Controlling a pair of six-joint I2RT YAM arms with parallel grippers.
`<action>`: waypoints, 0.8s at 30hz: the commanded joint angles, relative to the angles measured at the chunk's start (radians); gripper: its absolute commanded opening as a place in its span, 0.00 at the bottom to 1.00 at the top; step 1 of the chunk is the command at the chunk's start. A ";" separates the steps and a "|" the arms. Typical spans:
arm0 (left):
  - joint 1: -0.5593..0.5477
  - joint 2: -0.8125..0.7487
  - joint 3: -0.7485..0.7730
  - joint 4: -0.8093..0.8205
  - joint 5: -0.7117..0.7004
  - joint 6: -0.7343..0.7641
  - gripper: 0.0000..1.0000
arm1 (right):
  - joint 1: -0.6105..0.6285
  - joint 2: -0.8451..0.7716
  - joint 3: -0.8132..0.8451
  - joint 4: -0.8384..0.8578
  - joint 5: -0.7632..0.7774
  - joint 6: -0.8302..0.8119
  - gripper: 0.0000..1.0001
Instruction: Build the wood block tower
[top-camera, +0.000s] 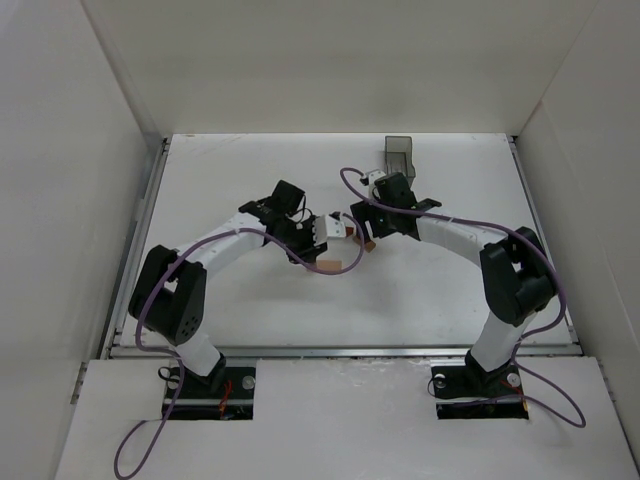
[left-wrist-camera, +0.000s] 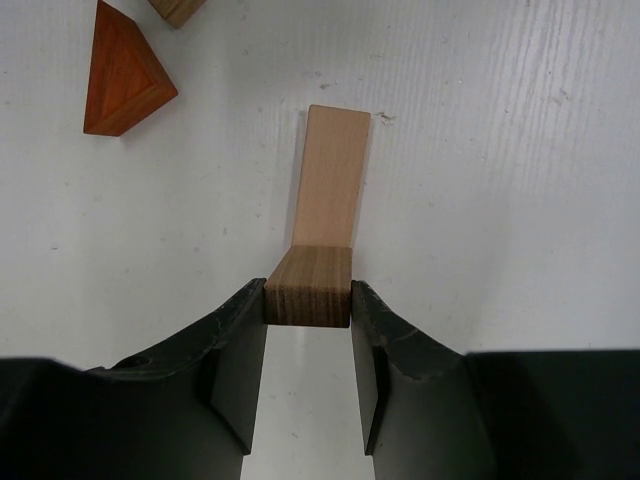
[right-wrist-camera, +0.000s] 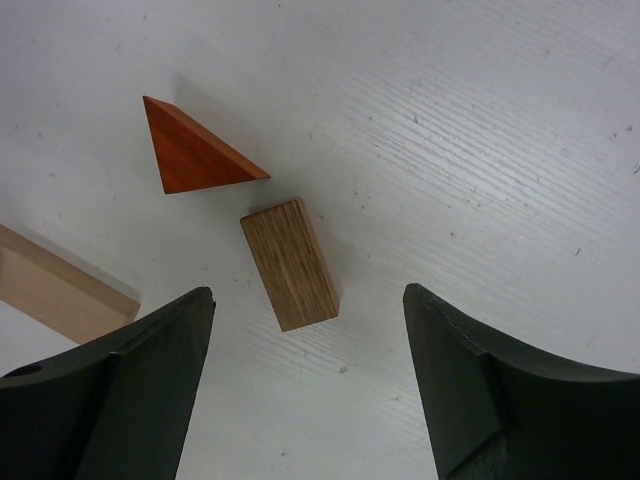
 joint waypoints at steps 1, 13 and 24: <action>-0.016 -0.031 -0.010 0.014 0.006 -0.010 0.09 | -0.006 -0.036 0.001 0.042 -0.012 0.014 0.82; -0.026 -0.031 -0.010 -0.016 -0.033 0.053 0.09 | -0.006 -0.036 0.001 0.042 -0.012 0.014 0.82; -0.026 -0.031 -0.028 -0.026 -0.042 0.082 0.09 | -0.006 -0.036 0.011 0.042 -0.012 0.014 0.82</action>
